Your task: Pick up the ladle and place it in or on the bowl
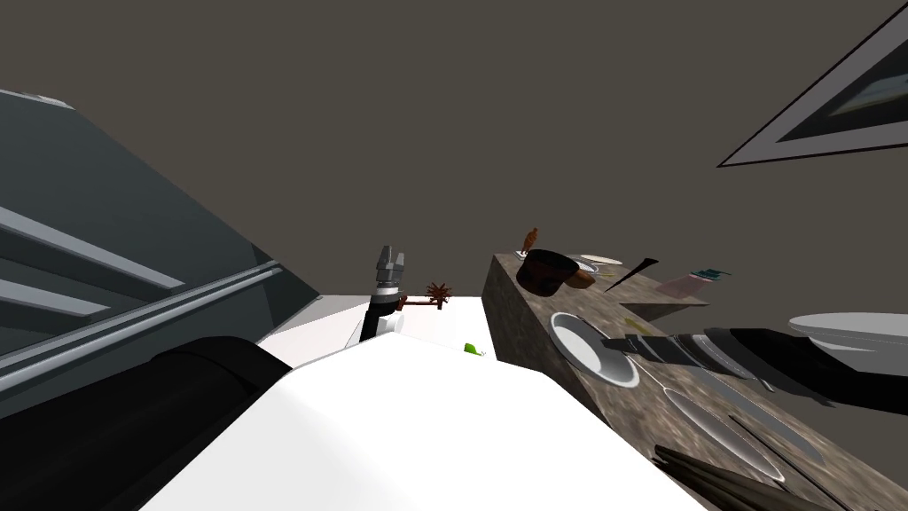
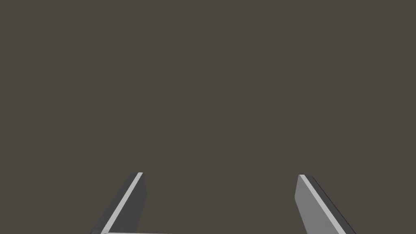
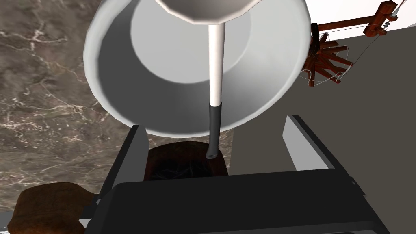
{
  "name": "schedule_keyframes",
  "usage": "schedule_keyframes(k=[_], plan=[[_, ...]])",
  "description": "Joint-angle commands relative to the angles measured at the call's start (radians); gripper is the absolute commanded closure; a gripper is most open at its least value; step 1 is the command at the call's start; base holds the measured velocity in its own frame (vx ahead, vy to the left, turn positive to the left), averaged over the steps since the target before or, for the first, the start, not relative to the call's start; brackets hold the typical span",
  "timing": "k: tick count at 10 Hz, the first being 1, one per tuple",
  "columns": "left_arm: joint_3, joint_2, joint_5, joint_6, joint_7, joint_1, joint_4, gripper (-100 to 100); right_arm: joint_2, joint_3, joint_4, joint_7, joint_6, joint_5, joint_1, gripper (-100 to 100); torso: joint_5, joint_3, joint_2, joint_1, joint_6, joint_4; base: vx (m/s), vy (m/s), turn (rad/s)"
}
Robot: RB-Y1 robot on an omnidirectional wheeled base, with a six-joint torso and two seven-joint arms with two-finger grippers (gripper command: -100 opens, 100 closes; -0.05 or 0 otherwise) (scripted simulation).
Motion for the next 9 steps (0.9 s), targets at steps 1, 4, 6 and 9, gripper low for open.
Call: schedule_keyframes(k=[1, 4, 6, 9], plan=[[0.000, 0.000, 0.000, 0.000, 0.000, 0.000, 0.000, 0, -0.033, -0.004, -0.007, -0.014, -0.015, -0.012, -0.013, -100, 0.000, 0.000, 0.000, 0.000, 0.000, 0.000, -0.008, -0.016, -0.068], [0.000, 0.000, 0.000, 0.000, 0.000, 0.000, 0.000, 0, -0.098, -0.011, -0.022, -0.041, -0.046, -0.035, -0.038, -100, 0.000, 0.001, 0.001, -0.002, 0.000, 0.000, -0.017, -0.034, -0.055], [0.000, 0.000, 0.000, 0.000, 0.000, 0.000, 0.000, 0, -0.147, -0.016, -0.034, -0.062, -0.069, -0.053, -0.057, -100, 0.000, 0.001, 0.001, -0.002, 0.000, 0.000, -0.014, -0.033, -0.052], [0.000, 0.000, 0.000, 0.000, 0.000, 0.000, 0.000, 0, -0.155, 0.003, -0.047, -0.059, -0.067, -0.058, -0.076, 0, 0.000, 0.000, 0.001, -0.001, 0.000, 0.000, -0.006, -0.014, -0.021]])
